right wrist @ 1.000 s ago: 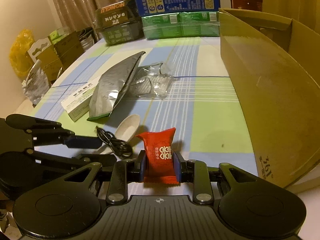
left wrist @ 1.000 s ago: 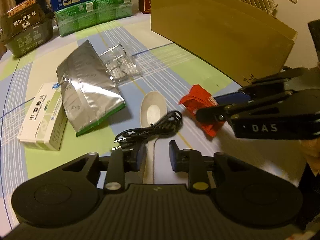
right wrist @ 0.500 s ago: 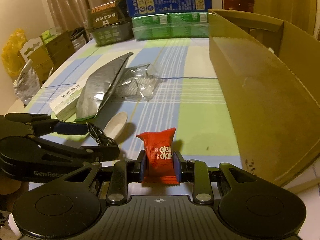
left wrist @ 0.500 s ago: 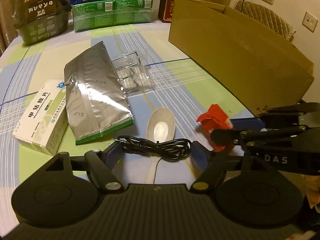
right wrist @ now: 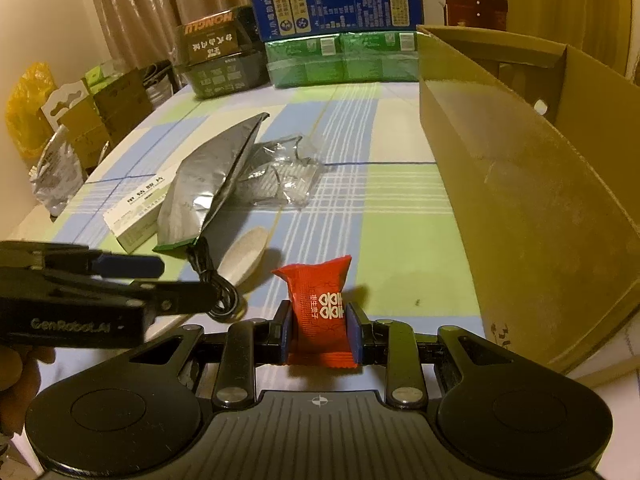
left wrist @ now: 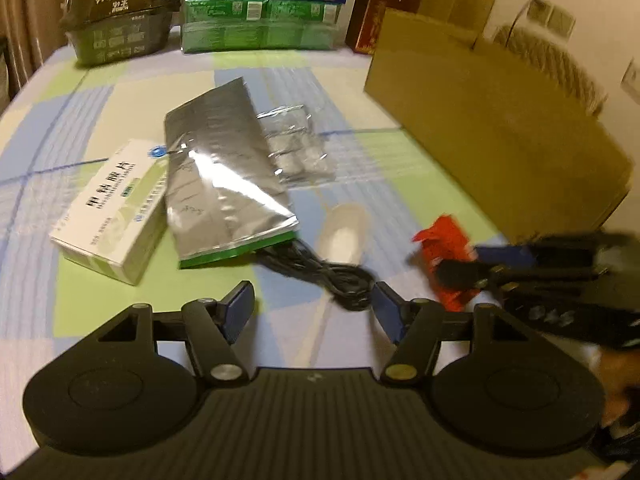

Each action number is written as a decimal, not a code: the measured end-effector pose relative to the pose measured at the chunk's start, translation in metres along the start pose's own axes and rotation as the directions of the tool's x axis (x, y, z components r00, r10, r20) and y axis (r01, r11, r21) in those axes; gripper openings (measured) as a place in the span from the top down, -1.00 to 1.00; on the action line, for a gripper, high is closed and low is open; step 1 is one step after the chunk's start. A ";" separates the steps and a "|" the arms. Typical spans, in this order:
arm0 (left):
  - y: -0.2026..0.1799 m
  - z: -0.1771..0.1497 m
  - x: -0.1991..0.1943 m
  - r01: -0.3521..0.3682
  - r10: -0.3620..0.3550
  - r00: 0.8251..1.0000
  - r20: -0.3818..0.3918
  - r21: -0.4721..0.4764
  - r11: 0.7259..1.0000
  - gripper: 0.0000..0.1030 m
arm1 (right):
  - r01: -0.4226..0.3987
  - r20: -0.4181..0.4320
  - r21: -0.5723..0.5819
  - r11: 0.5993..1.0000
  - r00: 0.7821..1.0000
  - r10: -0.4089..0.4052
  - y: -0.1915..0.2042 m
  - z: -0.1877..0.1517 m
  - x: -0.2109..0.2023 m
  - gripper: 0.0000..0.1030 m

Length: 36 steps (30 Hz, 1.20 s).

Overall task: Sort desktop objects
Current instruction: 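Move the left tool toward the black cable beside the spoon while the right tool holds the packet, then close the left tool on the black cable and lift it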

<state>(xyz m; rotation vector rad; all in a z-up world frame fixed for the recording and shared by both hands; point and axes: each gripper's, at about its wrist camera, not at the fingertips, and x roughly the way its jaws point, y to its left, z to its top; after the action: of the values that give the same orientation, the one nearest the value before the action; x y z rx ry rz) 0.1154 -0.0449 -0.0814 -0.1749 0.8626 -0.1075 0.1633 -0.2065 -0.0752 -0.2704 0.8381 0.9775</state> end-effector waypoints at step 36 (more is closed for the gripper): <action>-0.012 -0.002 -0.006 -0.104 0.112 0.992 -0.055 0.128 0.986 0.82 | -0.039 -0.035 -0.043 0.998 0.999 0.037 0.009 -0.008 0.001 0.51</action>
<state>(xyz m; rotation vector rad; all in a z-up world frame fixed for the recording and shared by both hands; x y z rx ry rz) 0.1101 -0.0562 -0.0759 -0.0071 0.9226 -0.0654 0.1523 -0.2056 -0.0798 -0.3102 0.8562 1.0303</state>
